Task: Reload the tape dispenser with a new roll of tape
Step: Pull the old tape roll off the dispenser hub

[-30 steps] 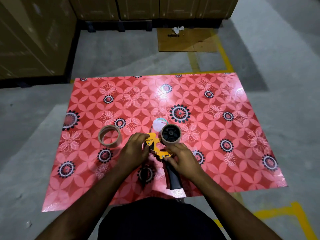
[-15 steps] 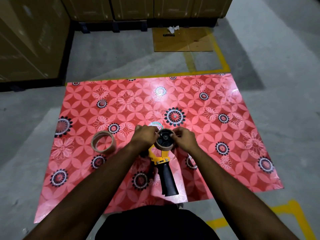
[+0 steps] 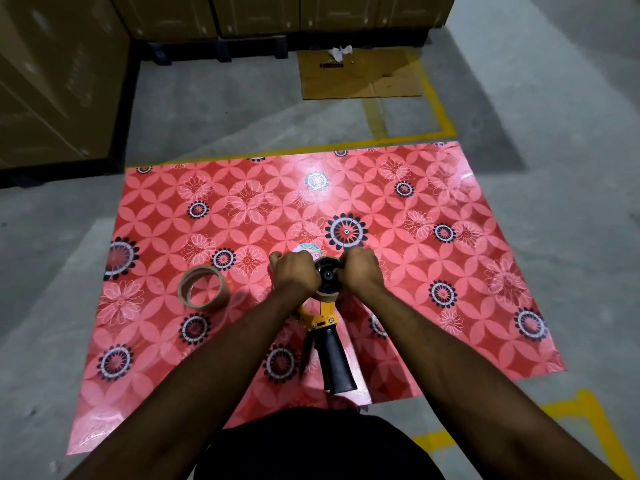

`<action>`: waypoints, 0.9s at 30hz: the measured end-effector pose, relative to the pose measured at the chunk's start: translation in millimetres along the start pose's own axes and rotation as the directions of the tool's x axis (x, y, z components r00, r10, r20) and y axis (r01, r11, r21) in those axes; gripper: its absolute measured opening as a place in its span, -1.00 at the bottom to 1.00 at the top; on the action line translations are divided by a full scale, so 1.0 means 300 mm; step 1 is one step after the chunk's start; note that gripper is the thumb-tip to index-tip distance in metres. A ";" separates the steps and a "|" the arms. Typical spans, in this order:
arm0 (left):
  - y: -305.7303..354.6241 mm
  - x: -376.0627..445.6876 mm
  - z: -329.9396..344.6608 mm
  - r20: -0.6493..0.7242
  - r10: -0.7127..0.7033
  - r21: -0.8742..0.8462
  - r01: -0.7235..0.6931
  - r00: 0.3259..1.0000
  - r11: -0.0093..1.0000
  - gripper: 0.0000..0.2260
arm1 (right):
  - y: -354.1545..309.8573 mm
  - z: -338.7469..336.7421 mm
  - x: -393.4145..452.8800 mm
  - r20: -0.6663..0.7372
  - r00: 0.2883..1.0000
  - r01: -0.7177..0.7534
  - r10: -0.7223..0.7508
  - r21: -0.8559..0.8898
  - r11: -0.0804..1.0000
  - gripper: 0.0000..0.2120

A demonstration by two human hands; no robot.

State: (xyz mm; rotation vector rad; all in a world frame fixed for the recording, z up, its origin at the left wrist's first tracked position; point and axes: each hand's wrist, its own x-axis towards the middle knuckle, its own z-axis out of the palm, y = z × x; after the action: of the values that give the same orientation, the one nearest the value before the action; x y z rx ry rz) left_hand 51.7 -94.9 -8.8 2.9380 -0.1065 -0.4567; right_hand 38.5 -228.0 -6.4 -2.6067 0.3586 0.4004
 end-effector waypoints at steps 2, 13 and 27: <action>0.000 0.004 -0.005 -0.015 -0.053 -0.048 0.053 0.998 0.997 -0.81 | -0.020 -0.005 -0.002 -0.019 1.000 -0.015 0.015 -0.025 1.000 -0.88; -0.057 0.008 0.009 0.046 -0.057 -0.108 0.062 0.997 0.992 -0.79 | -0.002 -0.035 -0.023 0.052 0.986 -0.162 0.158 0.096 0.982 -0.85; -0.009 -0.025 -0.034 0.016 -0.123 -0.140 0.124 0.992 0.982 -0.82 | -0.059 -0.037 -0.038 -0.060 0.974 -0.217 0.219 0.039 0.975 -0.87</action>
State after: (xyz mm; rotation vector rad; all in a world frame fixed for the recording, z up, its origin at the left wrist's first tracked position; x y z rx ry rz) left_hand 47.7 -90.1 2.5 2.8149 0.1039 -0.4712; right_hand 36.0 -216.4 14.1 -2.5613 0.6715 0.3814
